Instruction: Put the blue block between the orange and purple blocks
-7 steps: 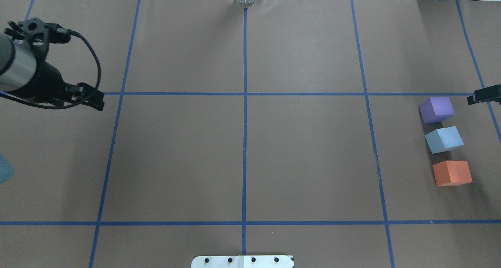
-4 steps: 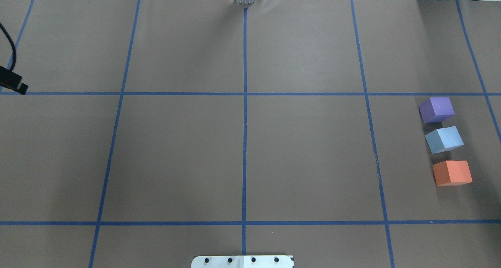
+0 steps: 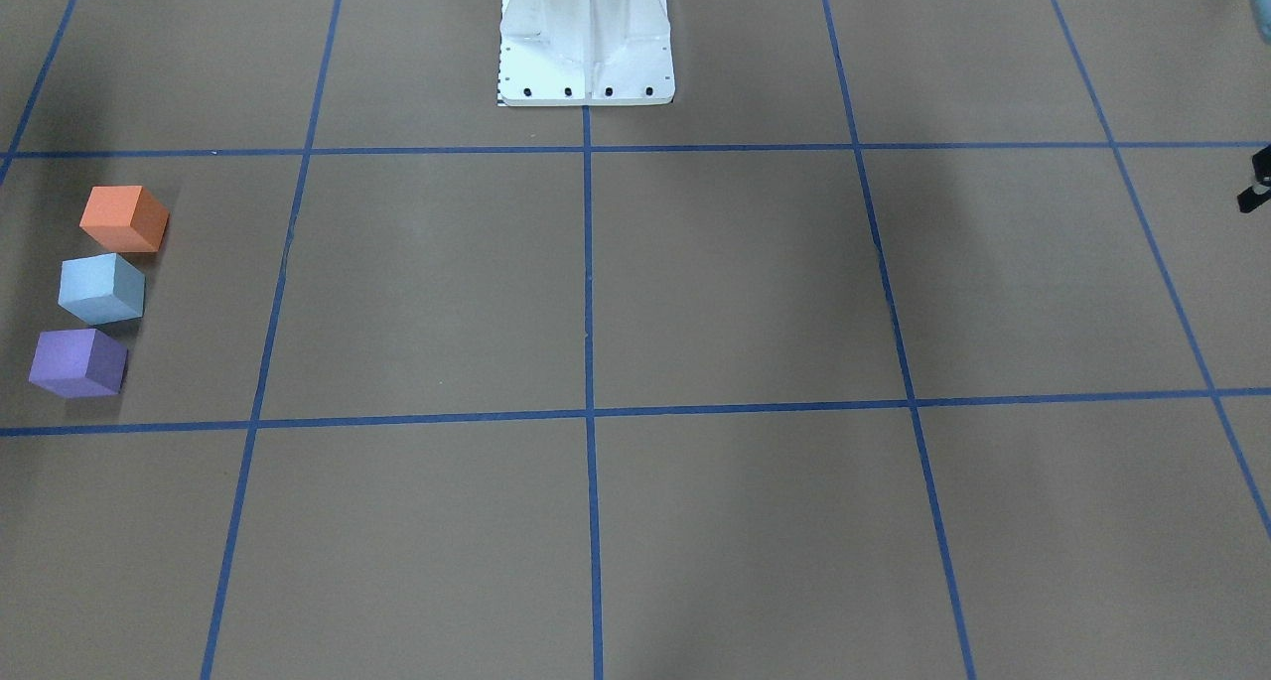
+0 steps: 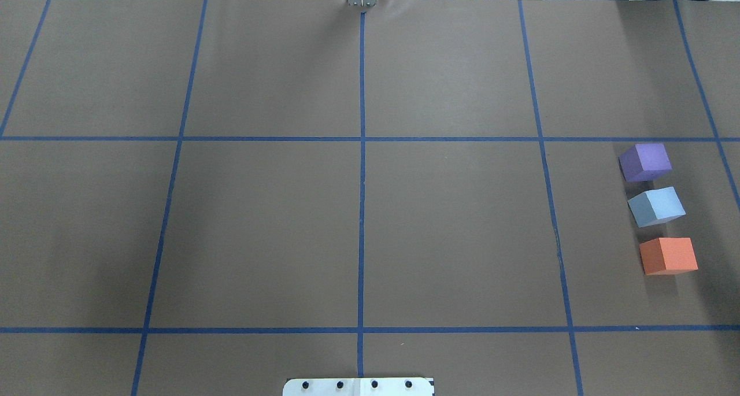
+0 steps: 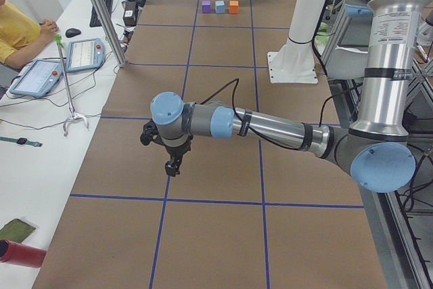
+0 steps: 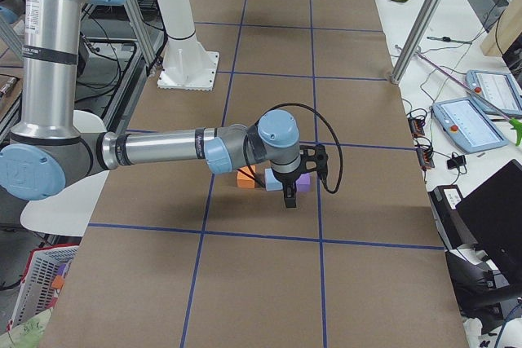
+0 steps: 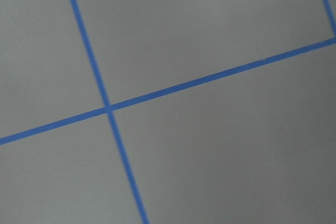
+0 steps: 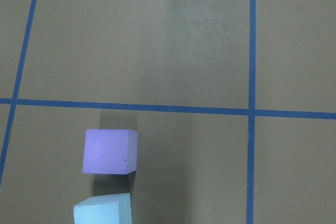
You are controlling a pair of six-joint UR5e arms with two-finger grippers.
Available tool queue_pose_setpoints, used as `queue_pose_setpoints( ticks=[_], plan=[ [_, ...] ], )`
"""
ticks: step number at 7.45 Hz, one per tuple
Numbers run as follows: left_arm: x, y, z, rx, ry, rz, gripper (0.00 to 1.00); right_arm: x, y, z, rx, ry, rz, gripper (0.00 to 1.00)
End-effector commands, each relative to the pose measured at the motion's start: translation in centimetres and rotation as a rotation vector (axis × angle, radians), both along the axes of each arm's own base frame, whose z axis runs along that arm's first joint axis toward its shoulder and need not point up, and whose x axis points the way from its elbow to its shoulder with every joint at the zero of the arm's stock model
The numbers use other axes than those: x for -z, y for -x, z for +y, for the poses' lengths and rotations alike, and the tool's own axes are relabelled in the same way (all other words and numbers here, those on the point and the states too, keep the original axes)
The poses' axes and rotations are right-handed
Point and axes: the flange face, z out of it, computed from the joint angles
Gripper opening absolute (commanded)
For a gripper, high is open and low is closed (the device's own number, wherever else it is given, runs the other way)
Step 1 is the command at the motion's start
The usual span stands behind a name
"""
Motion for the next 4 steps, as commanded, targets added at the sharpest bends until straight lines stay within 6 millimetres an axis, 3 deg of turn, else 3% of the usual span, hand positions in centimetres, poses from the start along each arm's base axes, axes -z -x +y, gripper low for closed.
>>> queue_pose_setpoints(
  ticks=[1,4],
  plan=[
    [-4.4,1.5,1.2,0.001,0.038,0.042,1.0,-1.5,-0.9,2.4,-0.008,0.034,0.002,1.0],
    [-5.4,1.5,2.1,0.006,0.064,0.038,1.0,-1.7,0.9,2.2,0.033,0.04,0.013,1.0]
  ],
)
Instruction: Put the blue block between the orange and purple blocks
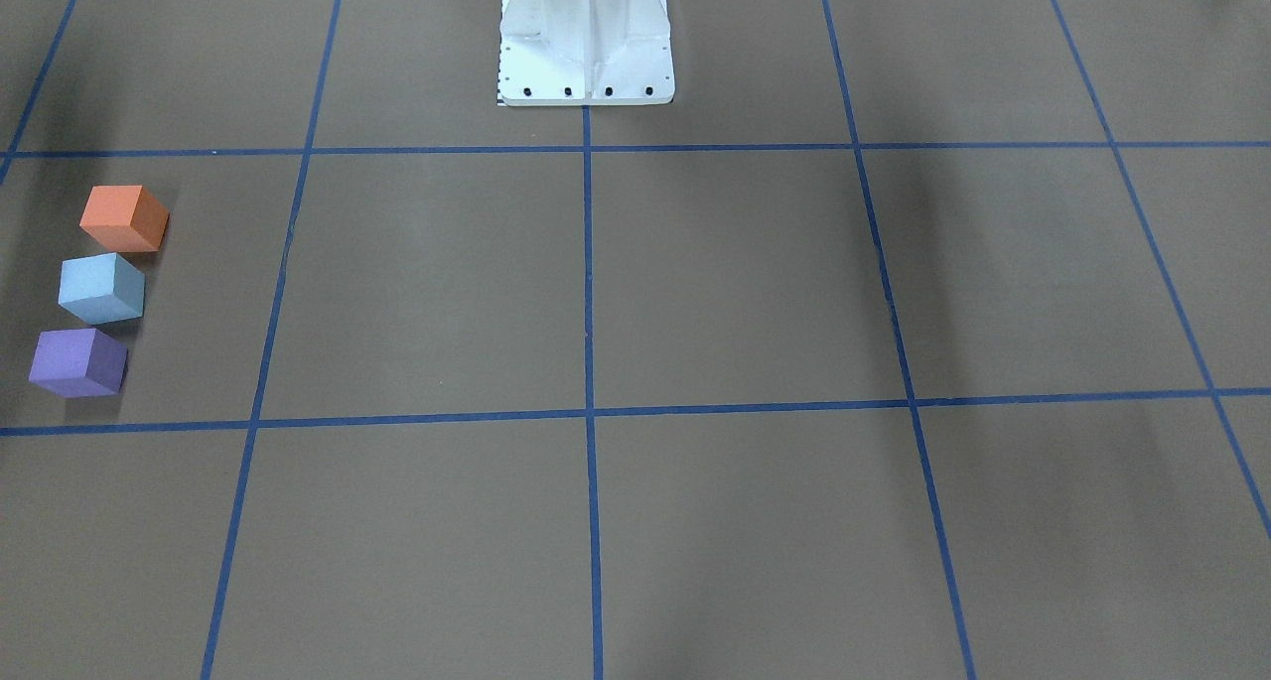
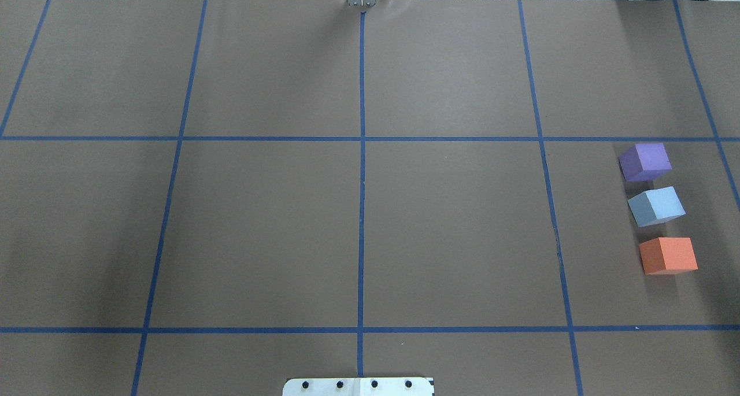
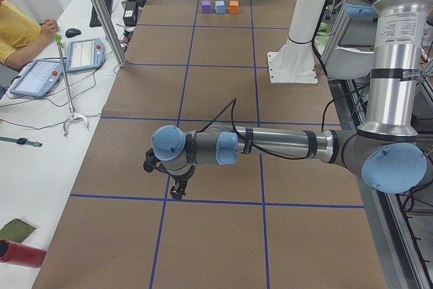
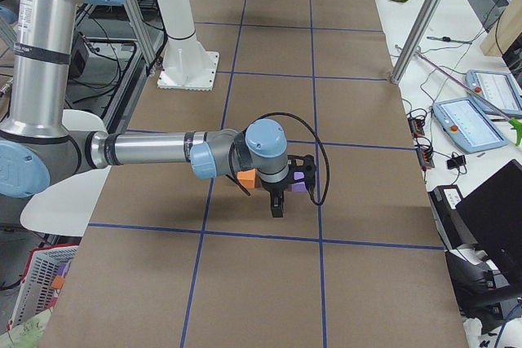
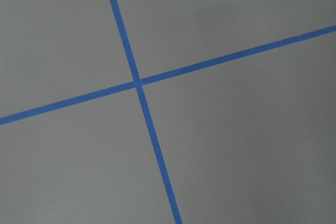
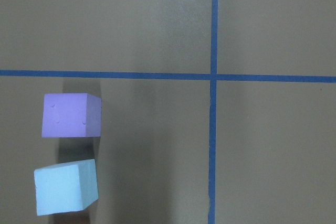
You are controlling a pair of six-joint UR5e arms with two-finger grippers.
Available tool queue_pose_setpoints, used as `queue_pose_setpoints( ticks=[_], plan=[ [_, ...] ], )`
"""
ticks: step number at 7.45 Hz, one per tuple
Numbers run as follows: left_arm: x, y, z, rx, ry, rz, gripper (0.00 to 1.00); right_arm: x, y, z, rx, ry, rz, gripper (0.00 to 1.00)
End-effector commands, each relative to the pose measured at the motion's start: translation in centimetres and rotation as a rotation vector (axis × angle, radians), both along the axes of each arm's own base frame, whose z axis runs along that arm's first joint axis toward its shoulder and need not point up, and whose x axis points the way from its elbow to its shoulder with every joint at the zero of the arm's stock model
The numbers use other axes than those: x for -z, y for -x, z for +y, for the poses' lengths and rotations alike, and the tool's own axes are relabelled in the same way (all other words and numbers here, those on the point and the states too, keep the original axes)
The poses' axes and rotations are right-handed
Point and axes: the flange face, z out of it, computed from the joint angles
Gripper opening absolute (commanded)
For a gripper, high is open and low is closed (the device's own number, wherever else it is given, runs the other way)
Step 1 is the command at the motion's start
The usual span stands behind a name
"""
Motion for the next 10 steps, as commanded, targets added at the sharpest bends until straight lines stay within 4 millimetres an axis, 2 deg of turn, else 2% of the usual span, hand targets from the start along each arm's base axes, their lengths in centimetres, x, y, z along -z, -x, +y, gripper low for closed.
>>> queue_pose_setpoints(
  ticks=[1,2,3,4,5,7,10],
  plan=[
    [-1.6,0.0,1.5,-0.001,0.031,-0.003,1.0,0.2,1.3,-0.1,0.031,-0.005,0.0,1.0],
    [-0.3,0.1,1.6,0.001,0.006,-0.01,1.0,0.4,1.6,0.0,0.04,-0.006,0.001,1.0],
    [0.2,1.1,1.7,0.022,-0.002,-0.015,1.0,1.1,2.4,0.1,0.062,-0.023,0.002,1.0],
    [1.6,2.2,3.1,0.048,-0.024,-0.02,1.0,0.7,2.4,0.0,0.062,-0.019,0.008,1.0],
    [2.9,2.5,3.1,0.063,-0.039,-0.035,1.0,0.6,2.5,-0.1,0.062,-0.016,0.011,1.0],
    [2.8,2.6,2.1,0.078,-0.022,-0.06,1.0,1.7,2.7,-1.4,0.063,-0.043,0.017,1.0],
    [1.6,2.6,2.3,0.085,0.012,-0.059,1.0,0.7,3.4,-1.5,0.079,-0.023,0.023,1.0]
  ],
)
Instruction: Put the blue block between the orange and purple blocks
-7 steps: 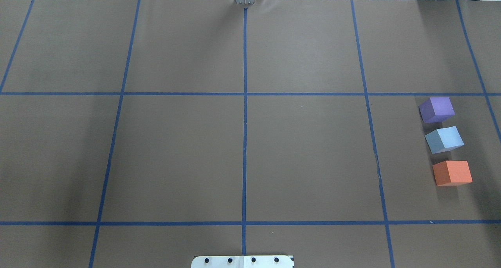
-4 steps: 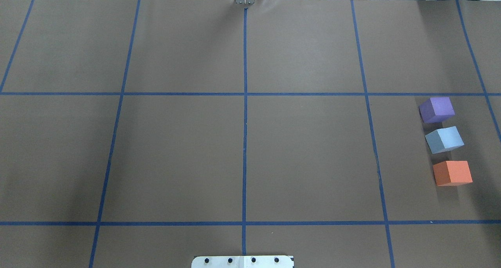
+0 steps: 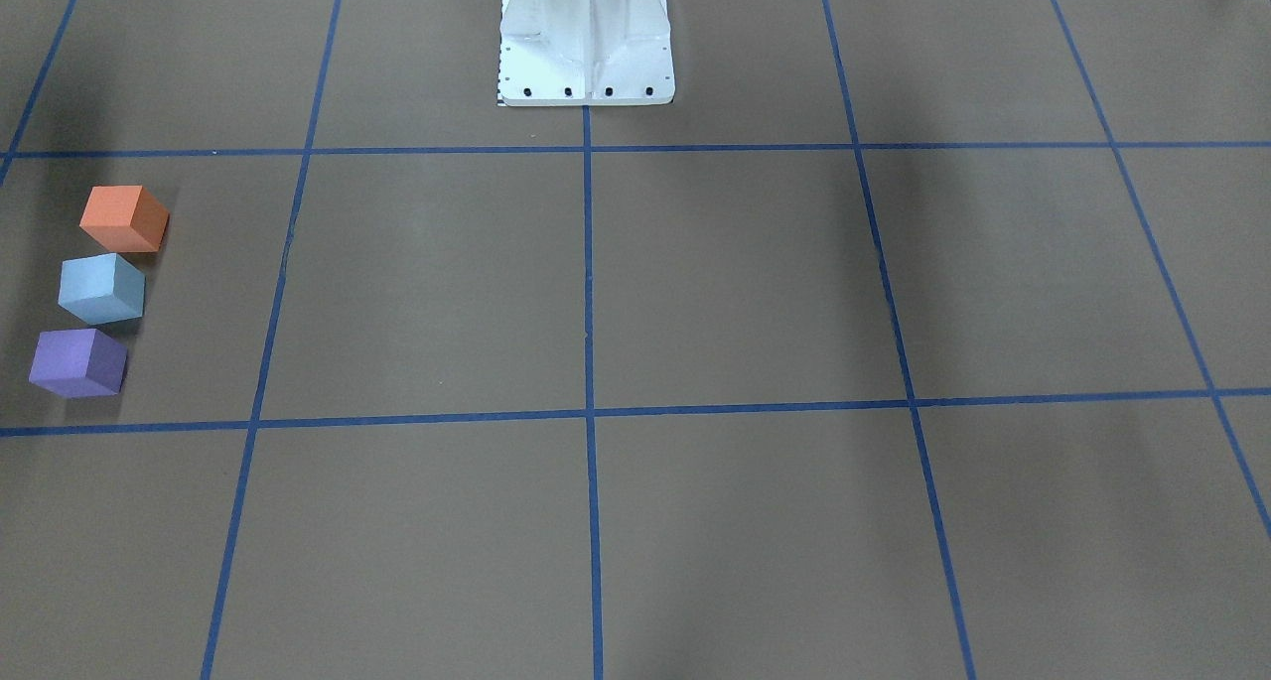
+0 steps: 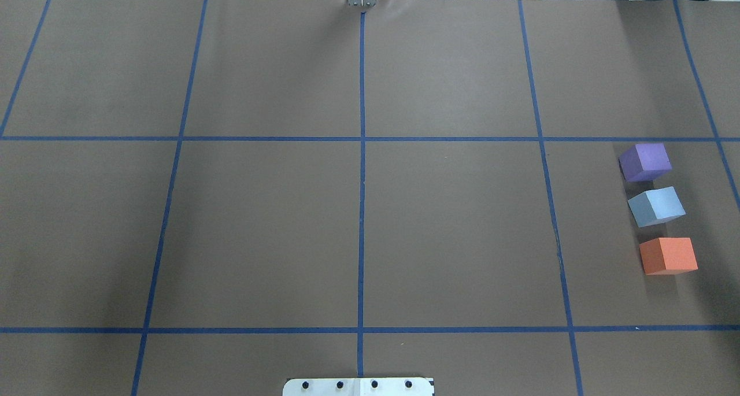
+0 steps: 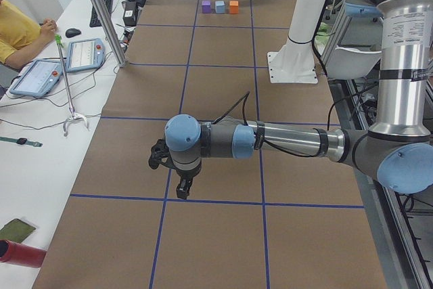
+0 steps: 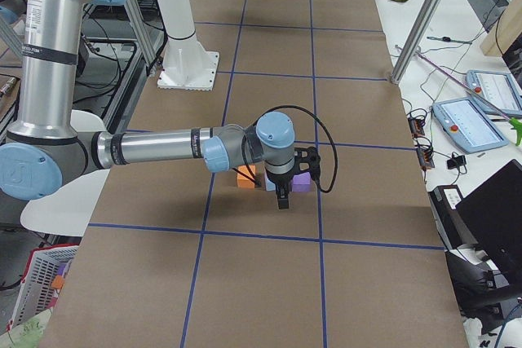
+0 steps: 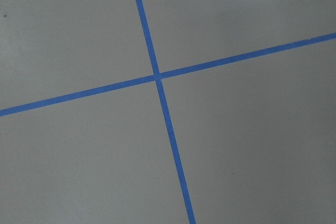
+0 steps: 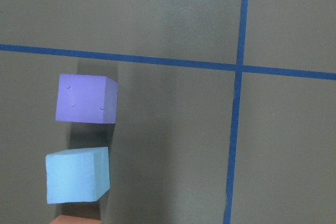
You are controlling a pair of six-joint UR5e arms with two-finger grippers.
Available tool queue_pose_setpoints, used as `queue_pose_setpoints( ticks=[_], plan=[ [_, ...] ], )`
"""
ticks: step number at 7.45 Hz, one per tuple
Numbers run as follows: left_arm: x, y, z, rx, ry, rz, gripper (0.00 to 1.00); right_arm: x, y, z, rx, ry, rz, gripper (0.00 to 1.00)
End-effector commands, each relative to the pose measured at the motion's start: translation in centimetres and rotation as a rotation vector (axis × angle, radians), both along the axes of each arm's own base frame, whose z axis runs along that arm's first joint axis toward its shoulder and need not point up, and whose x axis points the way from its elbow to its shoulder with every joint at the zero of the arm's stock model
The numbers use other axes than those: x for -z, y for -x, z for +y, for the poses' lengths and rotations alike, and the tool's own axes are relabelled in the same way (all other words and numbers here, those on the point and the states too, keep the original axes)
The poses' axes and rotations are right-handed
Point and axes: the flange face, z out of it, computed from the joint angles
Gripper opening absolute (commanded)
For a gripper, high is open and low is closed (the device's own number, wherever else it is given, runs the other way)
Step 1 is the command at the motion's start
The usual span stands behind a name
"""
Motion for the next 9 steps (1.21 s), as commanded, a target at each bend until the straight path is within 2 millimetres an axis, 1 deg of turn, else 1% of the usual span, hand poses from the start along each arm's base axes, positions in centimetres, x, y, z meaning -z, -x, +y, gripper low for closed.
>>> queue_pose_setpoints(
  ticks=[1,2,3,4,6,7,9],
  plan=[
    [-1.1,-0.1,-0.2,0.037,0.066,0.003,1.0,-0.8,1.5,0.0,0.03,0.006,0.043,1.0],
    [-1.2,-0.1,-0.2,0.075,0.114,0.001,1.0,-1.4,1.7,0.1,0.041,0.016,0.078,1.0],
    [-1.4,0.0,-0.1,0.079,0.119,-0.022,1.0,-1.8,1.4,0.1,0.087,0.038,0.093,1.0],
    [-1.6,0.0,0.0,0.08,0.122,-0.022,1.0,-2.0,1.1,0.3,0.127,0.016,0.092,1.0],
    [-1.6,0.0,0.2,0.08,0.123,-0.022,1.0,-1.9,0.6,0.3,0.116,0.021,0.082,1.0],
    [-1.4,0.0,0.2,0.08,0.117,-0.022,1.0,-1.5,0.5,0.4,0.111,0.043,0.011,1.0],
    [-1.1,0.0,0.1,0.081,0.112,-0.019,1.0,-1.7,0.5,0.5,0.113,0.048,-0.002,1.0]
  ],
)
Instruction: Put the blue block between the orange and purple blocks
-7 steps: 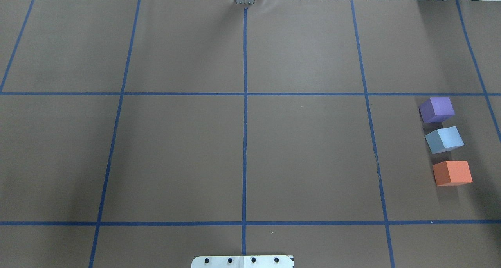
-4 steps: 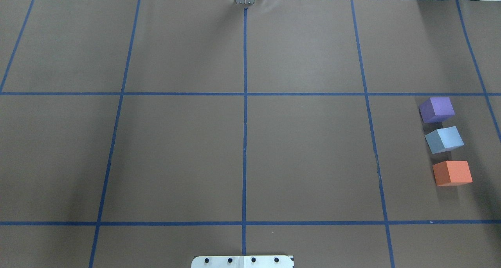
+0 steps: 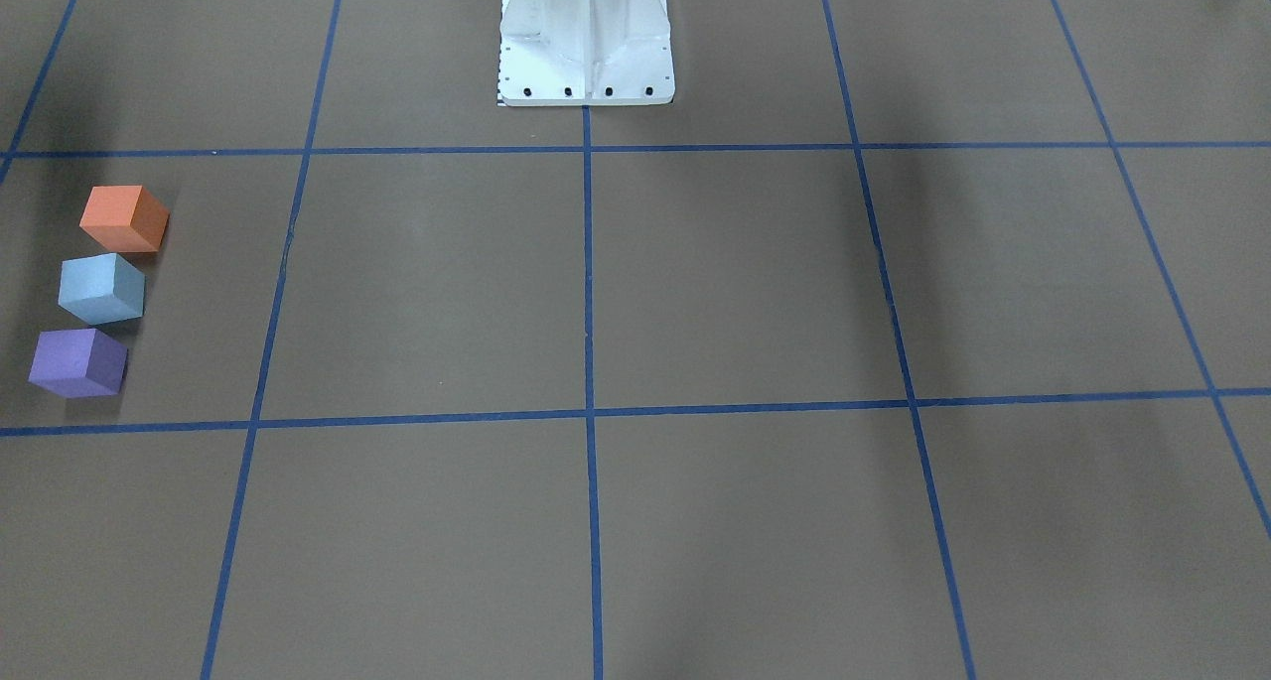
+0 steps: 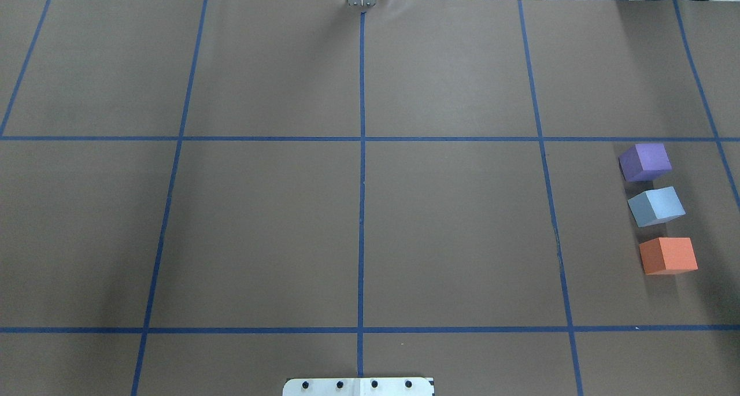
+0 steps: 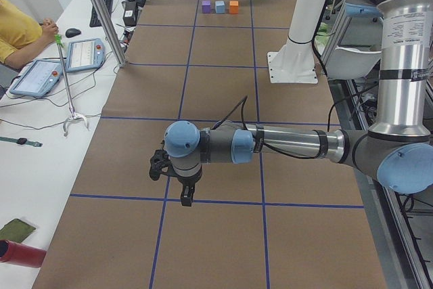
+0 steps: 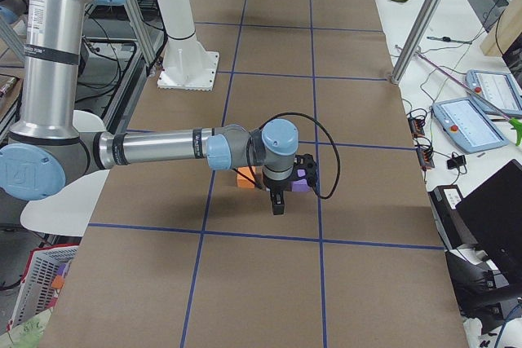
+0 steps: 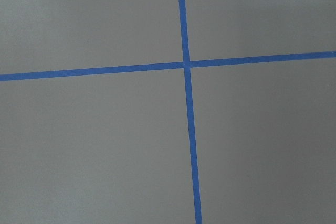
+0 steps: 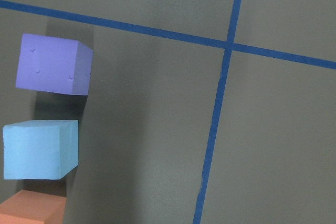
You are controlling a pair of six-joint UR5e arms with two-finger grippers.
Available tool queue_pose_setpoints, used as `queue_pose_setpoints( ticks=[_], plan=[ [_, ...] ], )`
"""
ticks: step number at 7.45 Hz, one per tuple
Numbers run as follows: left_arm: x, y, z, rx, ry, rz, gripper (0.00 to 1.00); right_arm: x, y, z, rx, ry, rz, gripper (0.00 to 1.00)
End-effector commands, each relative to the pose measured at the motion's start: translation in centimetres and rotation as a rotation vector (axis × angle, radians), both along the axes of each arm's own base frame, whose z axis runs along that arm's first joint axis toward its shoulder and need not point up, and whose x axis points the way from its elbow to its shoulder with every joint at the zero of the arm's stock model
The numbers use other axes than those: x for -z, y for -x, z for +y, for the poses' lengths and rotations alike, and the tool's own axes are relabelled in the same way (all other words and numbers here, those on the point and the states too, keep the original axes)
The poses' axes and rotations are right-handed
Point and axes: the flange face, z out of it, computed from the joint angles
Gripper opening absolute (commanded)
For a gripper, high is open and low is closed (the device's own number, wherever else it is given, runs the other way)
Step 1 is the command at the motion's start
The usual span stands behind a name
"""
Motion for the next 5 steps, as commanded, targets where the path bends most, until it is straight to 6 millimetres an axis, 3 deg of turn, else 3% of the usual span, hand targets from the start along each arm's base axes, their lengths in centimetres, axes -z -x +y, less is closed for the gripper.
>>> queue_pose_setpoints(
  ticks=[1,5],
  plan=[
    [0.3,0.01,-0.28,0.0,-0.008,0.001,1.0,0.01,-0.04,0.02,-0.001,0.003,-0.01,1.0],
    [0.57,-0.05,0.0,-0.002,-0.053,0.005,1.0,0.41,0.04,-0.12,0.0,-0.014,-0.011,1.0]
  ],
)
